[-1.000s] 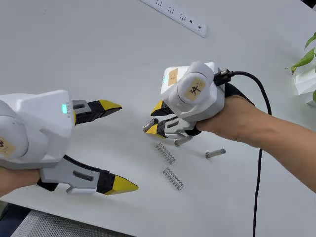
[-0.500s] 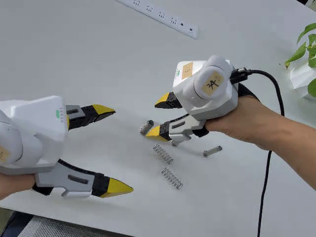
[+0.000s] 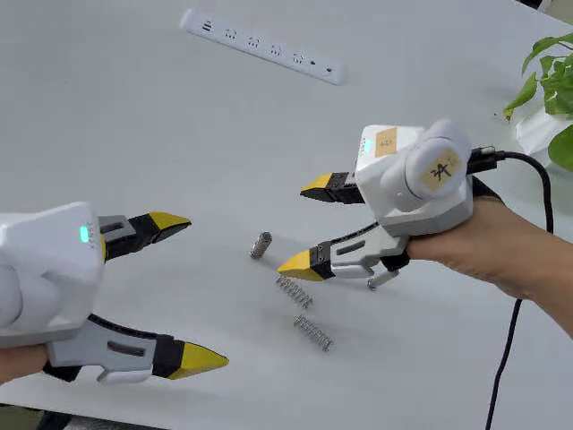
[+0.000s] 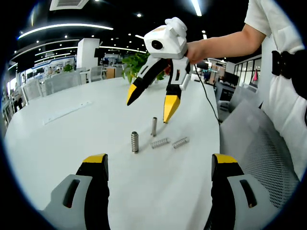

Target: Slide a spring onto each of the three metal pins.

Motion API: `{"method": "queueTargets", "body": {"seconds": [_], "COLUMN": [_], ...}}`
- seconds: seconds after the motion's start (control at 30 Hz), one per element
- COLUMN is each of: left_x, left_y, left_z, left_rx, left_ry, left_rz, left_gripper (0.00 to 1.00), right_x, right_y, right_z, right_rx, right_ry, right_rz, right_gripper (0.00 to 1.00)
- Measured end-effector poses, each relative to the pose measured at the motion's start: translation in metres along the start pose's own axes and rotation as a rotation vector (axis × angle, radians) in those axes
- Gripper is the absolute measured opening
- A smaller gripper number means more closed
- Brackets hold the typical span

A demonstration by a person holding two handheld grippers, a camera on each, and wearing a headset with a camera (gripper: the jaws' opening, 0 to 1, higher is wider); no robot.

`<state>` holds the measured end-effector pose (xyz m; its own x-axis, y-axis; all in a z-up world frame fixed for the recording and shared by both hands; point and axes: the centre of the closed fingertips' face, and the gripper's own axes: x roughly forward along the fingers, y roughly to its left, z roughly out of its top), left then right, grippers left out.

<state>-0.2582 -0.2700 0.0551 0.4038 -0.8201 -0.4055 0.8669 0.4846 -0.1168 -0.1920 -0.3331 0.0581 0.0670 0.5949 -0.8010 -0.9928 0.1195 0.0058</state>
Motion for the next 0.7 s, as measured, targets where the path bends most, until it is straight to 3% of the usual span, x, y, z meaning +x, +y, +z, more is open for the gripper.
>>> {"method": "queueTargets", "body": {"seconds": [0.37, 0.7], "left_x": [0.002, 0.004], "left_y": [-0.006, -0.014], "left_z": [0.002, -0.003], "left_rx": [0.019, 0.051], "left_ry": [0.044, 0.098], "left_rz": [0.006, -0.007], "left_gripper": [0.85, 0.81], "right_x": [-0.037, -0.064], "right_y": [0.009, 0.019], "right_z": [-0.023, -0.051], "right_rx": [0.068, 0.123], "right_ry": [-0.135, -0.217], "right_rz": [-0.036, -0.075], "right_gripper": [0.79, 0.91]}}
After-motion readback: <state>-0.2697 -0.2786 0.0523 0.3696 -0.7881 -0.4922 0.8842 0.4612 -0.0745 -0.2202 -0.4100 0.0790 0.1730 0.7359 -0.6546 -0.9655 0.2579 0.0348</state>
